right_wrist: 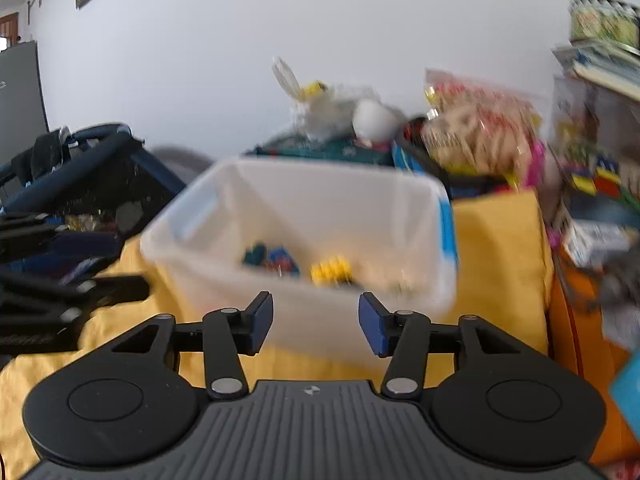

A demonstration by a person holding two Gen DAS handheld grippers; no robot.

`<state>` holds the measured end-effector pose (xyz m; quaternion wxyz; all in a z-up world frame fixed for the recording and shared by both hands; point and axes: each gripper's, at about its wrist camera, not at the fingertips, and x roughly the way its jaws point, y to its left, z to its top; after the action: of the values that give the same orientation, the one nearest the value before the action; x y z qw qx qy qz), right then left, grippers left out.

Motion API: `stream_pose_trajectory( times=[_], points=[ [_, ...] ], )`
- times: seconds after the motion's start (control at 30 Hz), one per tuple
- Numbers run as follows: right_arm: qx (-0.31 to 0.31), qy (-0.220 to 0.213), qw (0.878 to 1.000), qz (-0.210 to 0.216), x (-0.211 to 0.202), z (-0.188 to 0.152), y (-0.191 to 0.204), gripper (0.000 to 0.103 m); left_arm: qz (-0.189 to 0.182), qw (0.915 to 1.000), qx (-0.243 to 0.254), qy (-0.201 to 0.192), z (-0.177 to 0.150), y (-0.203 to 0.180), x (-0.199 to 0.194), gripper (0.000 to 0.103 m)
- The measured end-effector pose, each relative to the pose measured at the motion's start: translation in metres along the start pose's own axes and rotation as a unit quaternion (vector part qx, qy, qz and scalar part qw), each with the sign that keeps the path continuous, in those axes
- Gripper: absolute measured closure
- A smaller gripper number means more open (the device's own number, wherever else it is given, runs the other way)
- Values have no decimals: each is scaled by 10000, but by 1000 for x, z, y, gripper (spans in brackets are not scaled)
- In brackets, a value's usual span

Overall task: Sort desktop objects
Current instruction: 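Move both open tools back over the remaining toys, then grasp the blue round disc with the left tool while the right tool grasps the green duplo brick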

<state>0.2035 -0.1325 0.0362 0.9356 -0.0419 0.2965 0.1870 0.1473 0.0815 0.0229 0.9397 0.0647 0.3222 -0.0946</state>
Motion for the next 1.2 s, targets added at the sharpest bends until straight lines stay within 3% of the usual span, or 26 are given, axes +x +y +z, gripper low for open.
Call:
stream_pose_trajectory(
  times=[0.13,0.23,0.37,0.53,0.7,0.77,0.9,1.0,1.07,1.2],
  points=[
    [50,494,9988,7,-3,-35,-8,50,-31,9972,-430,607,-43,-4,-2,44],
    [192,840,9963,4,-3,-58,-14,50,-98,9948,-702,737,-63,-7,-10,44],
    [131,1065,9942,84,-10,-81,-11,49,12,9943,-621,862,-78,-18,-15,44],
    [29,1312,9911,213,-11,-103,-6,49,-186,9932,-604,977,-90,-33,-19,44],
    [-103,1607,9863,358,-6,-116,2,51,-469,9935,-280,994,-93,-52,-20,45],
    [-139,1553,9868,439,-9,-115,6,51,-559,9938,-78,961,-93,-60,-18,47],
    [-404,1279,9885,701,-16,-107,20,52,-682,9914,138,1110,-97,-69,-4,63],
    [-1049,802,9870,919,-27,-103,43,57,-653,9913,499,1029,-101,-73,2,63],
    [-1735,606,9789,893,-33,-104,63,58,-593,9909,615,1035,-100,-73,5,64],
    [-2437,977,9607,897,-20,-116,81,62,-718,9911,503,1004,-99,-66,7,64]
  ],
)
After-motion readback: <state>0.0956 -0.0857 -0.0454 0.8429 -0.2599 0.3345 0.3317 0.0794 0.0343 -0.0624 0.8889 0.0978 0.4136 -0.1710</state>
